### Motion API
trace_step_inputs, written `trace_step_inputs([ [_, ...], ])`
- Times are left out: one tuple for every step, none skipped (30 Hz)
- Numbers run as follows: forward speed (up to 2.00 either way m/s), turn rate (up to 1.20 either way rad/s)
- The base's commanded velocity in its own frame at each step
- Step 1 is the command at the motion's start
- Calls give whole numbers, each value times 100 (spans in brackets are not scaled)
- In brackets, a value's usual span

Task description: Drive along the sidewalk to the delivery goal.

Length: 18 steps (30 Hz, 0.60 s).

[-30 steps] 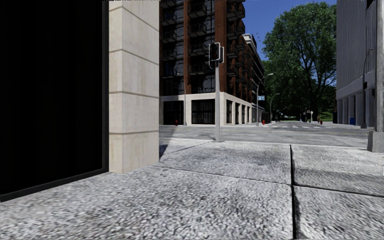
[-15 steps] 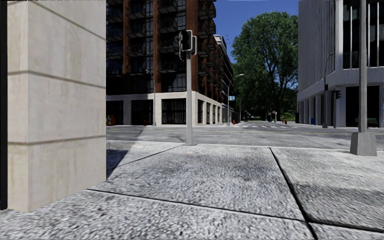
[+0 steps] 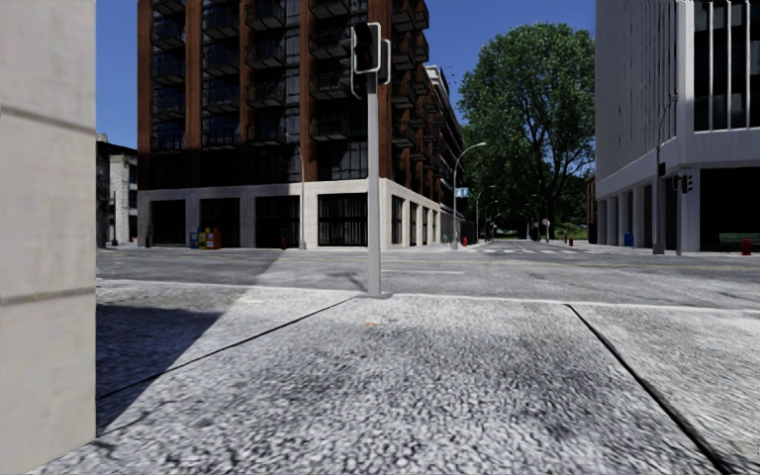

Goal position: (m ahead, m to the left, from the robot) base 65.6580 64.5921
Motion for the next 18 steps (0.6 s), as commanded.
trace_step_inputs([
  [200,30],
  [200,42],
  [200,47],
  [200,54],
  [200,63],
  [200,63],
  [200,65],
  [200,66],
  [200,66],
  [200,66],
  [200,68],
  [200,70],
  [200,72],
  [200,72],
  [200,72],
  [200,72],
  [200,72],
  [200,72],
])
